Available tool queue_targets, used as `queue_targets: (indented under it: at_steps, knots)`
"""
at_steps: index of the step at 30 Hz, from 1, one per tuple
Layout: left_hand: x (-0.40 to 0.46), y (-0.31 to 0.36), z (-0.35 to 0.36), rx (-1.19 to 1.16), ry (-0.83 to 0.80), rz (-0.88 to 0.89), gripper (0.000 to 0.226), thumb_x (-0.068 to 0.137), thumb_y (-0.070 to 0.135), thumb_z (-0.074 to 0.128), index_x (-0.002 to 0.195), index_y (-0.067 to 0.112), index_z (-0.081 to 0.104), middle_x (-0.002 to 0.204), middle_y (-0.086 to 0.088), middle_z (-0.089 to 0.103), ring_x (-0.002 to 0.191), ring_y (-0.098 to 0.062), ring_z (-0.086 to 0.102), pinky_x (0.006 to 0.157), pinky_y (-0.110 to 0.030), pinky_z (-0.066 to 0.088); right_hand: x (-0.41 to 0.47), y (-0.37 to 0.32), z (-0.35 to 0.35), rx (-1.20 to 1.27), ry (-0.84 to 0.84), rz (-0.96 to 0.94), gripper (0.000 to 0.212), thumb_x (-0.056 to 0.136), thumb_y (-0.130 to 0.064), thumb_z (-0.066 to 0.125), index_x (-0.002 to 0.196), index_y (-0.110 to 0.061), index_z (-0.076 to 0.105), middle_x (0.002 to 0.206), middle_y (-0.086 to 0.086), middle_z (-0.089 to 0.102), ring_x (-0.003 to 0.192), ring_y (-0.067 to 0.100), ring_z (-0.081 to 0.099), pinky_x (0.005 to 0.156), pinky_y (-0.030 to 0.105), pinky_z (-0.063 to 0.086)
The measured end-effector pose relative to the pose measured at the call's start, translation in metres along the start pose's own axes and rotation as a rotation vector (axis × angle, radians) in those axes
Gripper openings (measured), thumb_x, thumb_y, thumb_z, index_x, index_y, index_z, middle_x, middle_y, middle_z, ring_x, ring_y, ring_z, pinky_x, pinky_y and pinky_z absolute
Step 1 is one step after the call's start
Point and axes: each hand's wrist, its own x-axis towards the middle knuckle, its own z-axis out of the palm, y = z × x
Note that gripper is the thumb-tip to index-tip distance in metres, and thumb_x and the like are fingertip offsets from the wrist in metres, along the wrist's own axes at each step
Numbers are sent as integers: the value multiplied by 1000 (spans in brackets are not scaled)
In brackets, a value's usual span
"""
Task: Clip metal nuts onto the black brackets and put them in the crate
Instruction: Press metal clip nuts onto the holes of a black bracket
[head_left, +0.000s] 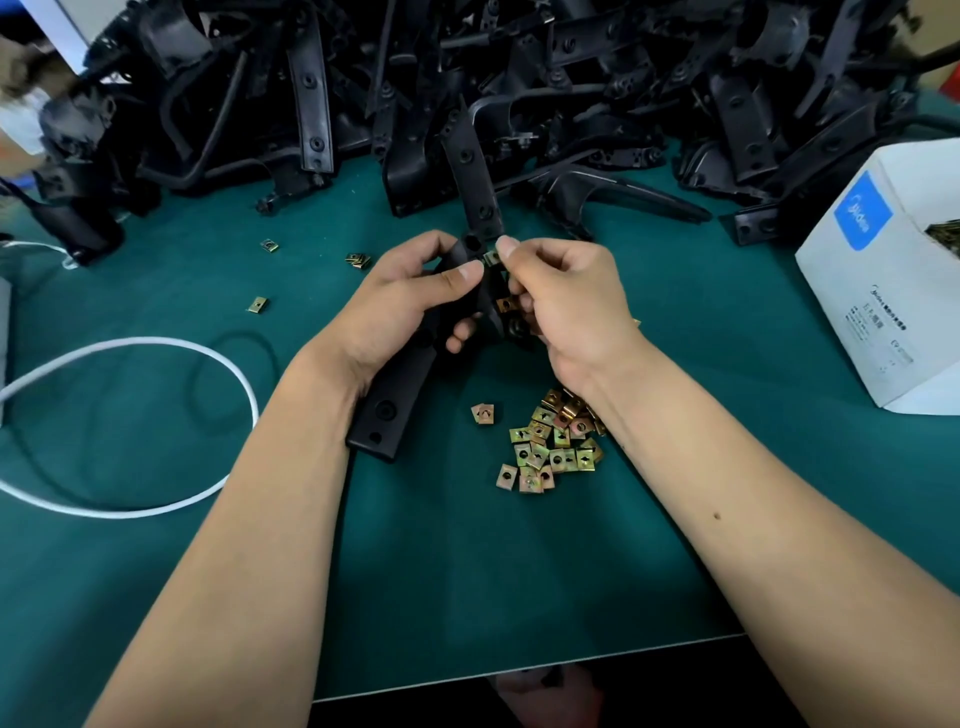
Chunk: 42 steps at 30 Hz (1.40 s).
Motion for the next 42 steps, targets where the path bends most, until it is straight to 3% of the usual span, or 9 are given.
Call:
queue_targets:
  at_steps: [10, 13, 15, 16, 18, 24, 29, 32, 42]
  knots:
    - [1, 0, 3, -5, 4, 15, 10, 103, 15, 60, 100, 10, 51, 89, -21, 56, 57, -20, 52, 49, -27, 46, 2, 2, -1, 22, 26, 27, 31, 98, -22, 70, 67, -17, 68, 56, -8, 52, 48, 5, 40, 43, 19, 35]
    - [1, 0, 6, -30, 3, 23, 11, 103, 14, 59, 97, 11, 51, 86, -20, 56, 56, -20, 51, 49, -27, 45, 3, 1, -4, 56, -7, 32, 33, 98, -22, 70, 65, -16, 68, 59, -4, 52, 51, 10, 47, 47, 24, 44]
    - [1, 0, 8, -66, -7, 25, 11, 103, 14, 59, 96, 11, 50, 82, -18, 57, 57, -20, 50, 49, -26, 44, 3, 0, -3, 97, -59, 48, 31, 98, -21, 70, 70, -6, 71, 70, 10, 53, 62, 26, 57, 61, 44, 60]
    - [1, 0, 8, -83, -12, 26, 11, 103, 14, 58, 97, 11, 49, 79, -15, 59, 57, -20, 50, 49, -26, 43, 3, -1, -3, 100, -71, 56, 31, 98, -21, 70, 78, 2, 71, 77, 13, 53, 67, 32, 58, 69, 59, 61]
    - [1, 0, 9, -101, -21, 26, 11, 103, 13, 57, 98, 11, 49, 75, -10, 61, 57, -19, 50, 49, -25, 43, 3, -2, -3, 91, -69, 64, 31, 97, -21, 71, 83, 6, 69, 79, 13, 50, 70, 36, 58, 74, 70, 56]
    - [1, 1, 10, -98, -23, 25, 9, 103, 13, 57, 102, 10, 49, 78, -9, 62, 57, -18, 50, 49, -24, 43, -1, -5, -6, 121, -93, 48, 31, 96, -18, 72, 65, -15, 68, 65, 2, 48, 70, 30, 56, 73, 53, 56]
    - [0, -1, 6, -131, -63, 21, 12, 104, 13, 56, 113, 10, 49, 85, -11, 62, 61, -18, 51, 53, -24, 45, -4, -9, -8, 132, -102, 73, 32, 98, -13, 68, 66, -17, 67, 58, -4, 49, 44, 7, 48, 43, 19, 41]
    - [1, -3, 2, -165, -81, 17, 11, 106, 14, 53, 115, 9, 51, 88, -12, 62, 63, -18, 53, 54, -24, 47, -5, -11, -10, 135, -116, 87, 34, 99, -13, 66, 65, -17, 63, 60, -3, 49, 45, 6, 41, 38, 17, 32]
    - [3, -6, 0, -134, -80, 36, 12, 105, 15, 54, 114, 7, 52, 85, -10, 63, 61, -17, 53, 53, -23, 45, -9, -11, -11, 64, -131, 43, 31, 100, -11, 64, 69, -11, 58, 59, -3, 43, 40, 3, 42, 37, 16, 32]
